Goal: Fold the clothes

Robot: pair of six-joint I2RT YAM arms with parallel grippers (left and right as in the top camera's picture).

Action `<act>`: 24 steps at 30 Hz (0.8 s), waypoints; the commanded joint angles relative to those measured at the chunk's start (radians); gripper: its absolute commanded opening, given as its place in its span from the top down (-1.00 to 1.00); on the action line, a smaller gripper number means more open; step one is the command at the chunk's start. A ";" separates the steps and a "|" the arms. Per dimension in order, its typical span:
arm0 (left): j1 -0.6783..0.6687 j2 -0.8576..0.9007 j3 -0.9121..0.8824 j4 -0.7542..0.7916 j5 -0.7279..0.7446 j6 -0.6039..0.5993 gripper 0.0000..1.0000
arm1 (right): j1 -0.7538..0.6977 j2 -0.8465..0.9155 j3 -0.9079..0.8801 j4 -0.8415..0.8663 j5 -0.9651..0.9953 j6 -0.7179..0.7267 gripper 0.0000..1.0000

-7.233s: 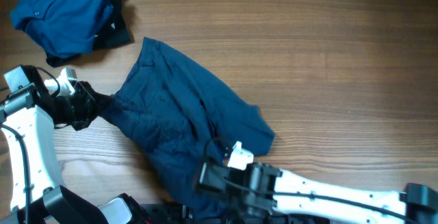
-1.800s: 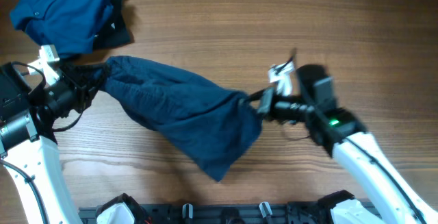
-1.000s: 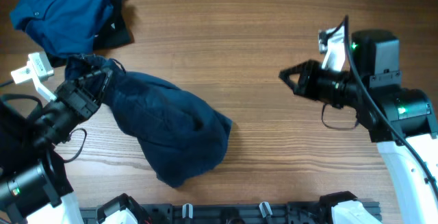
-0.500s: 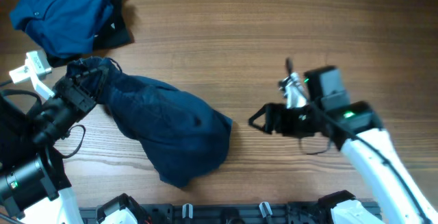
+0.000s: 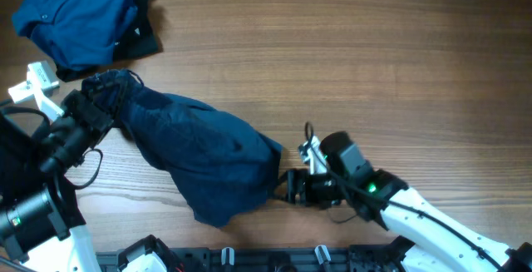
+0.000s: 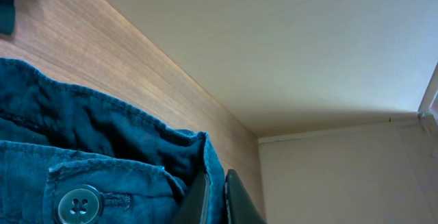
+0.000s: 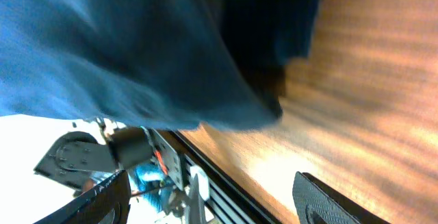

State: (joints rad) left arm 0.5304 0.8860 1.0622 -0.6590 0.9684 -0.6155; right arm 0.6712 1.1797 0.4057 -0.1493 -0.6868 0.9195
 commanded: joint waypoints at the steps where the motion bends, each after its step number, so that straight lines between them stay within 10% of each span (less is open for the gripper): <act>1: 0.004 0.014 0.011 0.004 0.006 -0.022 0.92 | 0.108 -0.003 -0.014 0.035 0.144 0.186 -0.53; 24: 0.004 0.018 0.011 -0.011 0.006 -0.022 0.92 | 0.307 0.293 -0.014 0.401 0.299 0.525 -0.57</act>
State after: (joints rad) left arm 0.5304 0.9070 1.0622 -0.6735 0.9653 -0.6273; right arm 0.9730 1.4364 0.3939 0.2348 -0.4118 1.3785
